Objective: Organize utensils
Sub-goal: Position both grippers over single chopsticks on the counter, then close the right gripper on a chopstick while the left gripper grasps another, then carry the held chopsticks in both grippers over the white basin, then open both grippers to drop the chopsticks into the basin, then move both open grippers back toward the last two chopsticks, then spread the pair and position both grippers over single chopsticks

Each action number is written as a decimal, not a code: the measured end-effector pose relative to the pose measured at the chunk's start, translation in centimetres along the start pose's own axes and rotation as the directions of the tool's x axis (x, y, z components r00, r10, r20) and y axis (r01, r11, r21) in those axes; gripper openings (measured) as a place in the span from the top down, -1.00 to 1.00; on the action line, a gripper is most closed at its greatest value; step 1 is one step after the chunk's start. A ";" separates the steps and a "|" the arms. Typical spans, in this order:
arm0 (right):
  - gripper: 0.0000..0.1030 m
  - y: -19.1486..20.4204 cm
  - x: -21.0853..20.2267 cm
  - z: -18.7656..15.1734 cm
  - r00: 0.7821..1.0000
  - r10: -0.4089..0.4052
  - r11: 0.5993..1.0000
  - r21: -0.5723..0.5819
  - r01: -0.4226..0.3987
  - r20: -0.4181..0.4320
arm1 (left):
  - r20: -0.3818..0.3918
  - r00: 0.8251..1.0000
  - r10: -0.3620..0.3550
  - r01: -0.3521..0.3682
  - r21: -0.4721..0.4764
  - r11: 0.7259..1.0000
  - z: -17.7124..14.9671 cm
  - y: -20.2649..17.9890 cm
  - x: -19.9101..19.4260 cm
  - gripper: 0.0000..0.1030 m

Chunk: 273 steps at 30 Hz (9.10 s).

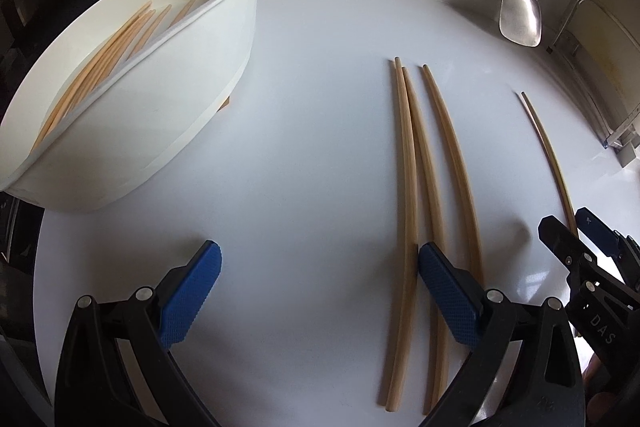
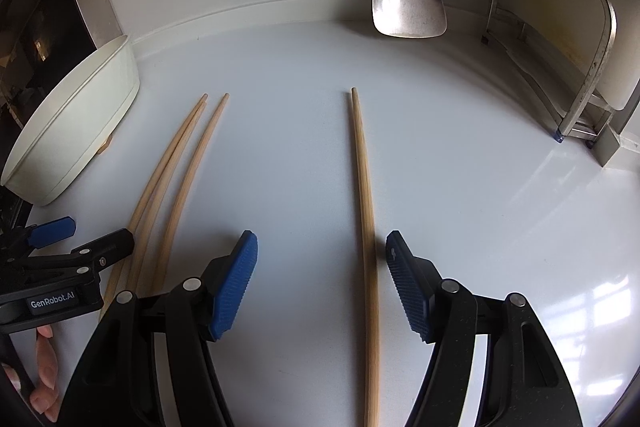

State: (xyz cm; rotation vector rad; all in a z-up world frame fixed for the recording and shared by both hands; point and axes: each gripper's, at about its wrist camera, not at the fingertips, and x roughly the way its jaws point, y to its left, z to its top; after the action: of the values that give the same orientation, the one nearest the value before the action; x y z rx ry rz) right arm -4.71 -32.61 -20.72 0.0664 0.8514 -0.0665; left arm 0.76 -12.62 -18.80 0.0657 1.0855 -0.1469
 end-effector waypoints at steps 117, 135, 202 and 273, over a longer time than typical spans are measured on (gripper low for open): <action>0.87 29.2 7.5 14.7 0.957 0.206 0.979 0.048 -0.200 -0.203 | -0.078 0.984 -0.157 0.156 -0.022 0.987 14.6 25.8 -1.0 0.86; 0.85 28.5 7.0 14.9 0.959 0.204 0.979 0.055 -0.197 -0.195 | -0.046 0.991 -0.123 0.121 -0.041 0.992 14.9 27.3 -2.1 -0.14; -0.20 7.6 0.2 3.1 1.000 0.010 0.999 -0.033 -0.010 0.003 | 0.190 0.982 -0.014 0.017 -0.011 1.000 2.5 6.3 -7.6 -0.89; 0.31 -0.5 -1.5 0.3 0.998 -0.067 0.996 -0.056 0.068 0.018 | 0.083 0.996 0.022 -0.028 0.074 0.997 -0.2 -2.8 -0.2 -0.79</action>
State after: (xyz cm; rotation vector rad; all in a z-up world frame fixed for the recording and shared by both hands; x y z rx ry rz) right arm -5.53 -33.13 -19.38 -0.0161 0.8393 -0.1066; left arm 0.11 -15.31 -18.66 0.1396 0.9965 -0.1669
